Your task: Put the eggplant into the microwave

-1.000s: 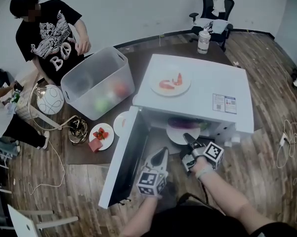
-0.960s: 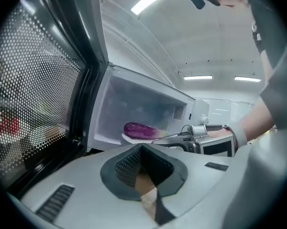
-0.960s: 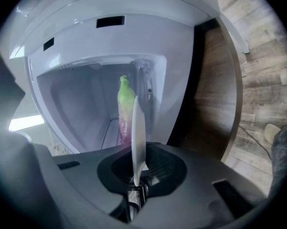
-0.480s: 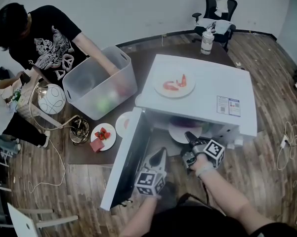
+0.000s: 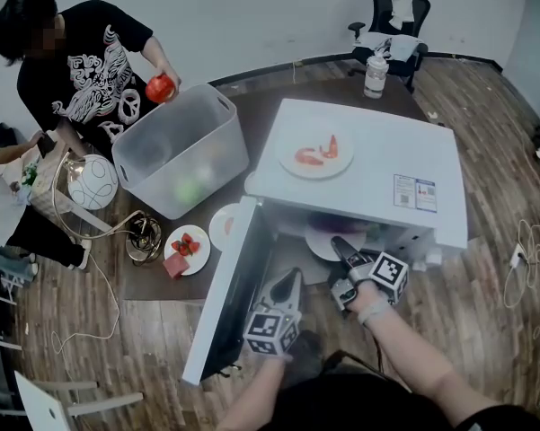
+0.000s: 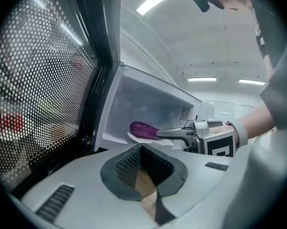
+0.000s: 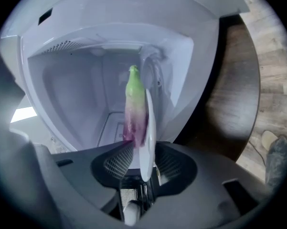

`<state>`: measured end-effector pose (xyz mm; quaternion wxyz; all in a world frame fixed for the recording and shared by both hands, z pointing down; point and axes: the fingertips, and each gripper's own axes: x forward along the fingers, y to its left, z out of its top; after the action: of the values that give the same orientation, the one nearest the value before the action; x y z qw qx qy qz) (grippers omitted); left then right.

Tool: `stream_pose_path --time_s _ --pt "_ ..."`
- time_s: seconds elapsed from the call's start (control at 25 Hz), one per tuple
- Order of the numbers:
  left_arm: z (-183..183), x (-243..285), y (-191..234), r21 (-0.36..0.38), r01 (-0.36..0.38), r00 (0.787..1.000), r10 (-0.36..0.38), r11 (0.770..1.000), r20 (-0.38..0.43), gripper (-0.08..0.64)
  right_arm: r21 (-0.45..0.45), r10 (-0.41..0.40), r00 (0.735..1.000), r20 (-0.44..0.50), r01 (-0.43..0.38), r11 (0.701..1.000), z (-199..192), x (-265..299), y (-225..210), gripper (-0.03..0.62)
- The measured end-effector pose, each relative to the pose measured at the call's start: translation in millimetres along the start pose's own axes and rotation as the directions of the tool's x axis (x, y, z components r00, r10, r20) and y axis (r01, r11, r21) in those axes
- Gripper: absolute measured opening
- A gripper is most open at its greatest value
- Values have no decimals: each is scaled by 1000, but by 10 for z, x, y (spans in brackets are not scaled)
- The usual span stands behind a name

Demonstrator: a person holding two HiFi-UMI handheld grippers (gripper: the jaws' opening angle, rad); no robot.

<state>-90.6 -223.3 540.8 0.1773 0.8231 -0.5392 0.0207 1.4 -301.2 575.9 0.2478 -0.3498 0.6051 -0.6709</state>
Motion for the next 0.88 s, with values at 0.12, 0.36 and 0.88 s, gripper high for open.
stream_pose_path --time_s 0.12,0.36,0.88 --pt "-1 7 -7 -1 3 1000 -3 1000 2 2 -11 9 1000 -23 -9 1000 -47 -12 -2 143" --pt "-1 12 -36 -2 12 1000 -12 1000 3 0 -24 11 999 -48 -12 1000 -101 -17 -48 143" --pt "3 14 -36 -5 14 1000 -13 1000 4 0 27 8 994 -105 -5 1000 -347 -179 -127 116"
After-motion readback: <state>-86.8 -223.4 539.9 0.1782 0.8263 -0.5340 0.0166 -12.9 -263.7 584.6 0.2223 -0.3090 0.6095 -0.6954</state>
